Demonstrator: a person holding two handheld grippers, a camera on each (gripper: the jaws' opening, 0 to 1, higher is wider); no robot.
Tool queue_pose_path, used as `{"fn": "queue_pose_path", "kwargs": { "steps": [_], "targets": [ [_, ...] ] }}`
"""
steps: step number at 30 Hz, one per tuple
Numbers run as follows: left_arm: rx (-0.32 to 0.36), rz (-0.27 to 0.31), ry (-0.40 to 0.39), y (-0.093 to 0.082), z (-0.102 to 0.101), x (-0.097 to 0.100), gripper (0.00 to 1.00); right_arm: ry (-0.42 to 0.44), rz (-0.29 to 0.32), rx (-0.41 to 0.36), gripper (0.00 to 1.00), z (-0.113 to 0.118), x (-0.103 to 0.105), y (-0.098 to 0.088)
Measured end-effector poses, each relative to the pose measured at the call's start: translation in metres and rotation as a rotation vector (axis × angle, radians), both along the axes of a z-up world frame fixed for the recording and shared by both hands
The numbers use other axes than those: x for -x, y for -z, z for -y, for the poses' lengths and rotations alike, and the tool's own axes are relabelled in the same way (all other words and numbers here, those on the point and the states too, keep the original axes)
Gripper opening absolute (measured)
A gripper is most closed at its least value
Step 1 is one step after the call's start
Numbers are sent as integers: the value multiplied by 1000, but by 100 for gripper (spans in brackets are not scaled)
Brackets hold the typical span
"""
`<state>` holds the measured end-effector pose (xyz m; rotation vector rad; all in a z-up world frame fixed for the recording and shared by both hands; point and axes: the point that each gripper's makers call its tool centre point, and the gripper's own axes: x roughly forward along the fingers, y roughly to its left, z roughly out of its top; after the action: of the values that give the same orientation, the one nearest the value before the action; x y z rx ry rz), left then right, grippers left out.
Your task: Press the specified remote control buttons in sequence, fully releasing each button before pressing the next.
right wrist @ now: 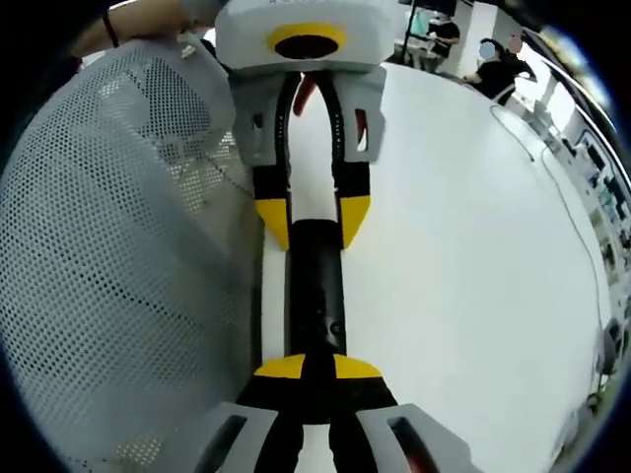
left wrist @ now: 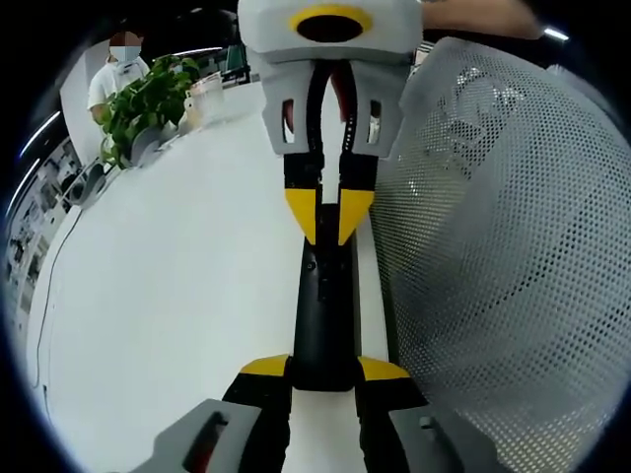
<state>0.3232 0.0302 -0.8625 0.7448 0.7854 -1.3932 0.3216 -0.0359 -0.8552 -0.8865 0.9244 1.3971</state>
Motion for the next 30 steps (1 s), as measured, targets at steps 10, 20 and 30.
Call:
{"fn": "queue_pose_path", "kwargs": {
  "steps": [10,20,30],
  "targets": [
    [-3,-6,-6,0,0,0,25,53,12,-49,5,2,0,-2],
    [0,-5,-9,0,0,0,25,83,13,-42,4,4,1,-2],
    [-4,-3,-4,0,0,0,25,100,23,-34,4,4,1,-1]
  ]
}}
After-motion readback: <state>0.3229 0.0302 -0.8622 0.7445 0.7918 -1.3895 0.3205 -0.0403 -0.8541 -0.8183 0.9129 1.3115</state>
